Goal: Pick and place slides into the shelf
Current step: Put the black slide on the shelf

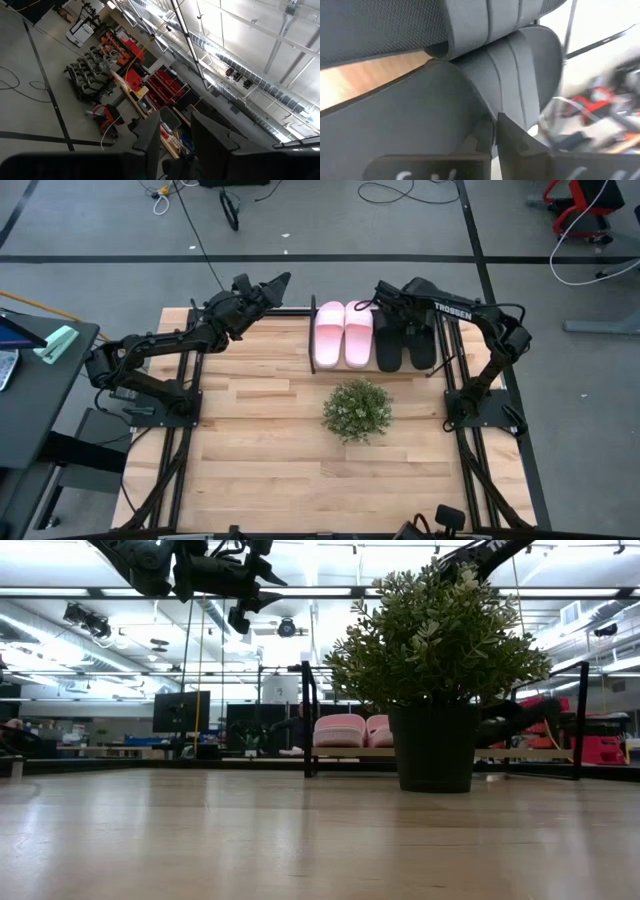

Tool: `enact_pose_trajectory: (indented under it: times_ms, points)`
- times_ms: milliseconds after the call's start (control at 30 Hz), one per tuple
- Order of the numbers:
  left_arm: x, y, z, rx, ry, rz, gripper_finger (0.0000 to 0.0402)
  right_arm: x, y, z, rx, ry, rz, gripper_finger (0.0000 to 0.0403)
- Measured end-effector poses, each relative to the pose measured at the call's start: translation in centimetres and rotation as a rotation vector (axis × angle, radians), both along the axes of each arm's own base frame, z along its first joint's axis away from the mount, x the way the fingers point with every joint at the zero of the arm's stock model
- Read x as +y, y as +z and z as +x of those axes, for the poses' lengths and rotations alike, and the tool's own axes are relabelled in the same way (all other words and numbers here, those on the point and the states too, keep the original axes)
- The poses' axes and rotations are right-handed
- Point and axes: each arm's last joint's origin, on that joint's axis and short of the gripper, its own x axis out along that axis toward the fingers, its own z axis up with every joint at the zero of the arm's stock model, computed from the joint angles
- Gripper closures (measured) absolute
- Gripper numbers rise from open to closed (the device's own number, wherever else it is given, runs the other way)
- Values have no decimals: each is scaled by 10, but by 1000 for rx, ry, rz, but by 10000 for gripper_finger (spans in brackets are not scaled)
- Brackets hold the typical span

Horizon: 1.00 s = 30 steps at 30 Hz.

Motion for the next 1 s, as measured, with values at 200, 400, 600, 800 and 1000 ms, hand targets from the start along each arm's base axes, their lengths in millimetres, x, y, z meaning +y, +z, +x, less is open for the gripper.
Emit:
enact_pose_trajectory:
  times_ms: [200,400,600,800,1000]
  points:
    - [0,0,0,0,-2,0,285,2,-5,-1,-73,-99,35,394]
    - [0,0,0,0,-3,0,286,0,-6,-2,-97,-149,25,354]
    - [-2,0,2,2,-22,3,291,0,-6,-1,-125,-152,51,290]
    - [-4,0,3,2,-29,3,286,-1,-6,0,-137,-141,47,246]
    - [-4,0,2,2,-29,3,289,-1,-6,1,-133,-120,48,242]
